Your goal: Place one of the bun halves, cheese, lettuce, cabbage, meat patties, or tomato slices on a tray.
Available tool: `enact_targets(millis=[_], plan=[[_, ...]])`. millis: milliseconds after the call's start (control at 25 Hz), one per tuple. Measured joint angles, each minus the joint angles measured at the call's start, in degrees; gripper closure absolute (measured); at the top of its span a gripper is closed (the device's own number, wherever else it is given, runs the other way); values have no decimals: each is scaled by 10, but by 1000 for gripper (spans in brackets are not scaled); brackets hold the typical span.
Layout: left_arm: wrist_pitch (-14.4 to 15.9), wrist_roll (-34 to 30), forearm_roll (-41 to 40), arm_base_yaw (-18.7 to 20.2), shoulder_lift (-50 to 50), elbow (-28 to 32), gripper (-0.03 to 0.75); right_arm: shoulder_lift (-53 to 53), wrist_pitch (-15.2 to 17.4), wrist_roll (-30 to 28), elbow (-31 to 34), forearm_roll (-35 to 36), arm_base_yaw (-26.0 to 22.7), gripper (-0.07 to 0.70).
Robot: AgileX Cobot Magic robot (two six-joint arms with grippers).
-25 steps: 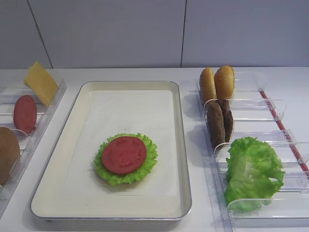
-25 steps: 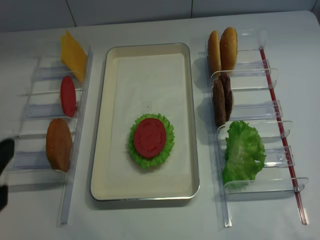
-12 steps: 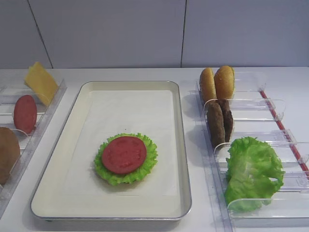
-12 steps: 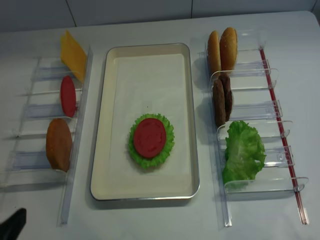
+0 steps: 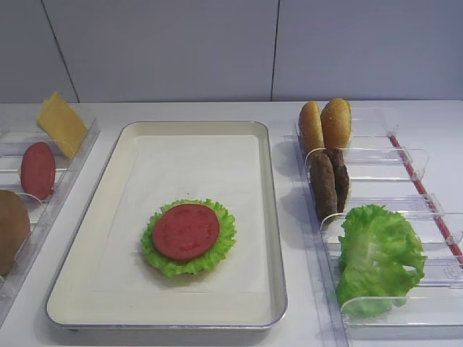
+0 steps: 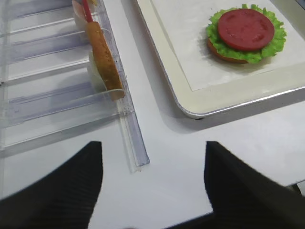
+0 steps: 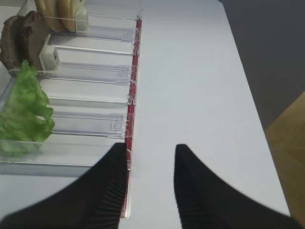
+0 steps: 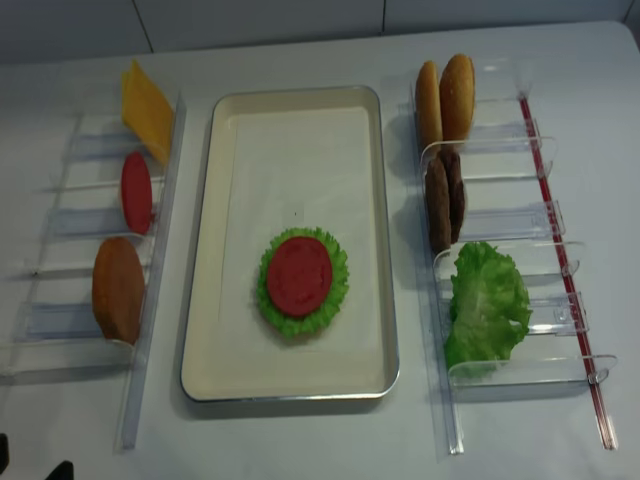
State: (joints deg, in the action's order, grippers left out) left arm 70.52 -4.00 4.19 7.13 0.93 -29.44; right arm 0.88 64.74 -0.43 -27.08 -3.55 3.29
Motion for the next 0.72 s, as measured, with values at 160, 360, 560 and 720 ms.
enact_targets(millis=[160, 360, 560, 720], plan=[[-19, -5, 2, 0, -3, 10, 286, 0, 0, 0, 0, 1, 0, 356], [-26, -7, 2, 0, -3, 13, 286, 0, 0, 0, 0, 1, 0, 356], [-27, -7, 2, 0, -3, 13, 286, 0, 0, 0, 0, 1, 0, 356], [-27, -7, 2, 0, -3, 13, 286, 0, 0, 0, 0, 1, 0, 356]])
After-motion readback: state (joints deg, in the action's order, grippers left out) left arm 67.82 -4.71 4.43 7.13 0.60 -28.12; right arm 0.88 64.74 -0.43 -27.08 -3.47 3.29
